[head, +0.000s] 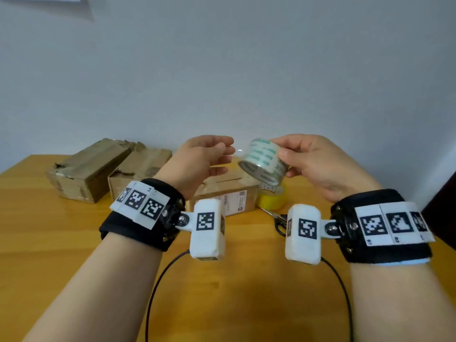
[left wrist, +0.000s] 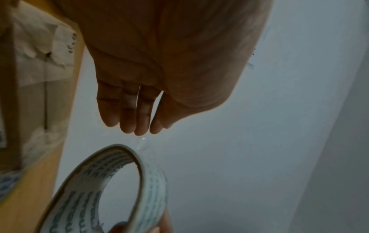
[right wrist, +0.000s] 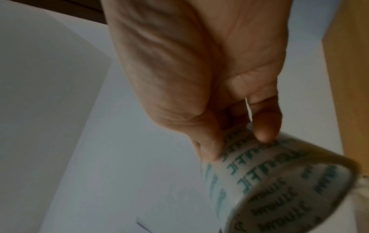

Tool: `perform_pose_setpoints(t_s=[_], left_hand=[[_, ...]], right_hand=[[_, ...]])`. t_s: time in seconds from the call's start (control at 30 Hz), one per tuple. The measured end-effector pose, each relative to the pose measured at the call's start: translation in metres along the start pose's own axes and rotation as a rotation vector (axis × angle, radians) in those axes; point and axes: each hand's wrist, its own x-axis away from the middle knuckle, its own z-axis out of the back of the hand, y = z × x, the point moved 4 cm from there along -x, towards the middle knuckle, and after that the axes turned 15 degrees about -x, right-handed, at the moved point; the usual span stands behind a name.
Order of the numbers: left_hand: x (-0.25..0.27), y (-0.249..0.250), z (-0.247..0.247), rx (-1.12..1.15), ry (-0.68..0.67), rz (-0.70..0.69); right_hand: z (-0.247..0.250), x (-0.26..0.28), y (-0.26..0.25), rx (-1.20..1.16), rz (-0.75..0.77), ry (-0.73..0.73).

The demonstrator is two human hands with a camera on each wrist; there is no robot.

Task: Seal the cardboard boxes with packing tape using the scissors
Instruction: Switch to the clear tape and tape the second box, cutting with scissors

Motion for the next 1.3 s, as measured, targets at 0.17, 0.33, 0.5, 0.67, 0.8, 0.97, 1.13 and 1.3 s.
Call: perform_pose_setpoints(t_s=[0.17, 0.33, 0.5, 0.67, 0.8, 0.97, 1.13, 1.3], left_hand=[[-0.010, -0.007, 0.026, 0.033, 0.020, 0.016], [-0.026, -0.022, 0.045, 0.059, 0.155, 0.030], [-0.036, -0.038, 0.057, -0.005, 0.276, 0.006], [-0.039, -0.025, 0.061, -0.198, 0.255, -0.153], [-0.033, -0.019, 0.065, -0.235, 0.244, -0.180], [-0.022, -0.008, 0.065, -0.278, 0.241, -0.197], [-0.012, 0.006, 0.063, -0.637, 0.319, -0.328], [-0.009, 0.007, 0.084, -0.829, 0.508, -0.325]], right_hand=[[-0.028, -0.033, 0.002, 0.017, 0.154, -0.003], [-0.054, -0.062, 0.013, 0.021, 0.227, -0.061], [-0.069, -0.077, 0.026, 0.026, 0.309, -0.095], [-0.072, -0.087, 0.041, -0.042, 0.326, -0.041], [-0.072, -0.087, 0.039, -0.034, 0.330, -0.108], [-0.069, -0.078, 0.027, 0.008, 0.426, -0.130], [-0.065, -0.072, 0.022, -0.196, 0.367, -0.192], [-0.054, -0.068, 0.020, -0.248, 0.381, -0.254]])
